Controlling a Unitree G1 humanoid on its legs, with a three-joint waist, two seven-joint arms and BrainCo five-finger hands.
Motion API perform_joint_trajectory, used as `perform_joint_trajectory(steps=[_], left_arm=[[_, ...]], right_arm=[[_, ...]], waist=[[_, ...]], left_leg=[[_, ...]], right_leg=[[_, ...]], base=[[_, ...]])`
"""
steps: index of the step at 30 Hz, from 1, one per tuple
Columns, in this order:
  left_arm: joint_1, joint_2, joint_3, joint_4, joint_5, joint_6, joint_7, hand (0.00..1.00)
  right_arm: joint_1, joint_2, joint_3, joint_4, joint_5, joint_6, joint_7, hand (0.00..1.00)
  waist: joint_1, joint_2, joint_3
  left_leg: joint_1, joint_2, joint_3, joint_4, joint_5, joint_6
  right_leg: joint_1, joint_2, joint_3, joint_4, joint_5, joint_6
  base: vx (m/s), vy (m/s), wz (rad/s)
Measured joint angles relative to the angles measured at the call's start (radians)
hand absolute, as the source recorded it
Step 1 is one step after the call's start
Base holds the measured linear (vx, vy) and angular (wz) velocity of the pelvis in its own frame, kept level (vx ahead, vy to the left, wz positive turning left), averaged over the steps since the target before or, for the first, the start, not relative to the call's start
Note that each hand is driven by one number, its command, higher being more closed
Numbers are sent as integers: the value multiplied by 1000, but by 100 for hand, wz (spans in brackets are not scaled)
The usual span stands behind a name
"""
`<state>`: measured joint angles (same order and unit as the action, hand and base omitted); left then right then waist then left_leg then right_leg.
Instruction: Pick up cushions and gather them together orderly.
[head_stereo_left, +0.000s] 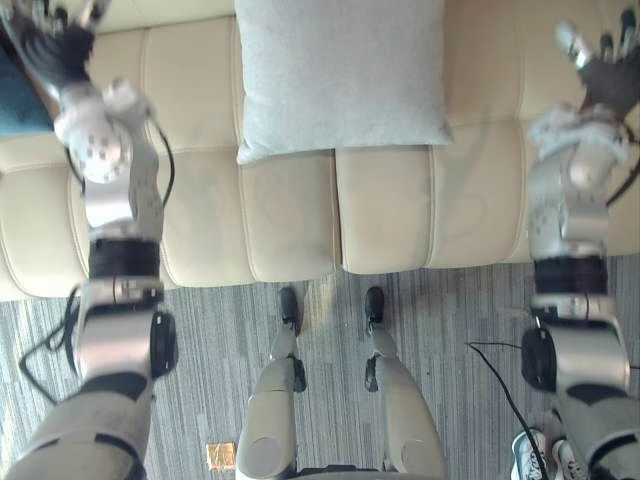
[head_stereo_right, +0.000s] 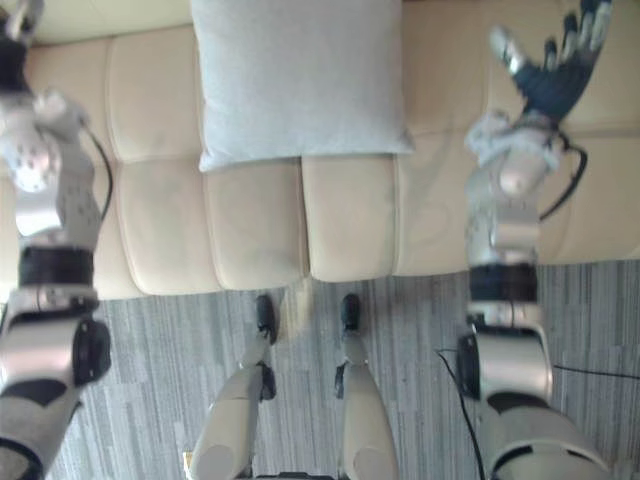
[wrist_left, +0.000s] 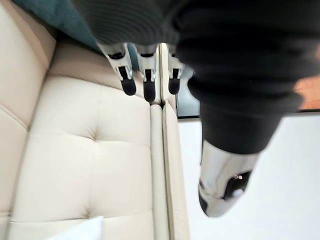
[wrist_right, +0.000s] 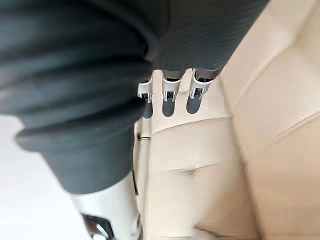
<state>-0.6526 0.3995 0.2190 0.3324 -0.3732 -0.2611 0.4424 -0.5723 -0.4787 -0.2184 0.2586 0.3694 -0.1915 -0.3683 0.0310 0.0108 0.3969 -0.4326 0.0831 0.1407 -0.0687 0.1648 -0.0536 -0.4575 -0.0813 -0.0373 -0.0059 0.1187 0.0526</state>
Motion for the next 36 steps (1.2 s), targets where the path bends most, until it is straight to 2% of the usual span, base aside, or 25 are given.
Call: perform_joint_trajectory(steps=[1,3,5,8,11,16,21,25,26,27,36], left_arm=[[65,-41,0,-16,3,0,-10,0],[263,-179,-17,-58,11,4,-46,0],[413,-247,-60,-63,19,13,-95,0],[589,-297,-111,-61,36,28,-179,0],[717,-340,-137,27,59,37,-263,0],[792,-376,-135,307,149,84,-342,0],[782,-387,-91,552,279,120,-361,0],[782,-382,-31,628,348,132,-359,0],[782,-381,-19,646,375,142,-359,0],[753,-367,1,721,415,147,-358,0],[752,-367,-2,721,419,146,-358,0]], right_arm=[[63,30,-17,-15,-16,0,10,0],[246,134,-48,-56,-58,0,38,0],[374,209,-56,-56,-97,2,61,0],[541,310,-54,-55,-137,3,100,0],[706,380,-52,-32,-206,16,148,0],[782,419,-40,220,-241,43,213,0],[762,443,-31,505,-253,68,273,0],[757,441,-56,617,-253,96,289,0],[757,440,-68,636,-253,103,291,0],[673,437,-124,782,-272,124,309,0],[674,437,-98,782,-292,124,313,0]], waist=[[2,0,0],[2,0,-1],[4,-1,-24],[10,2,-55],[12,6,-159],[15,5,-278],[18,1,-329],[18,-4,-362],[18,-7,-375],[4,-31,-385],[4,-35,-382]], left_leg=[[10,0,-3,-1,0,0],[48,-3,-15,-2,-5,-3],[65,-5,-19,-1,-15,-7],[118,-3,-20,-1,-30,-8],[166,-2,-29,1,-53,-11],[274,-2,-30,3,-87,-15],[352,-2,-38,-5,-103,-19],[401,-8,-41,-29,-104,-18],[404,-12,-45,-32,-104,-17],[457,-56,-89,-34,-133,3],[475,-54,-68,-34,-134,3]], right_leg=[[12,0,-4,0,-2,0],[56,1,-15,1,-15,2],[78,3,-25,2,-25,-3],[132,3,-34,3,-42,0],[184,2,-46,8,-73,3],[280,0,-57,39,-129,8],[360,-2,-67,35,-148,5],[397,-6,-69,28,-155,13],[407,-8,-73,19,-154,13],[479,-44,-92,5,-181,34],[491,-44,-84,10,-181,35]], base=[[13,-40,15],[24,-28,19],[12,-26,12],[25,-30,5],[71,-14,9],[105,-2,4],[70,-2,5],[28,5,3],[11,7,4],[20,4,4],[0,1,-3]])
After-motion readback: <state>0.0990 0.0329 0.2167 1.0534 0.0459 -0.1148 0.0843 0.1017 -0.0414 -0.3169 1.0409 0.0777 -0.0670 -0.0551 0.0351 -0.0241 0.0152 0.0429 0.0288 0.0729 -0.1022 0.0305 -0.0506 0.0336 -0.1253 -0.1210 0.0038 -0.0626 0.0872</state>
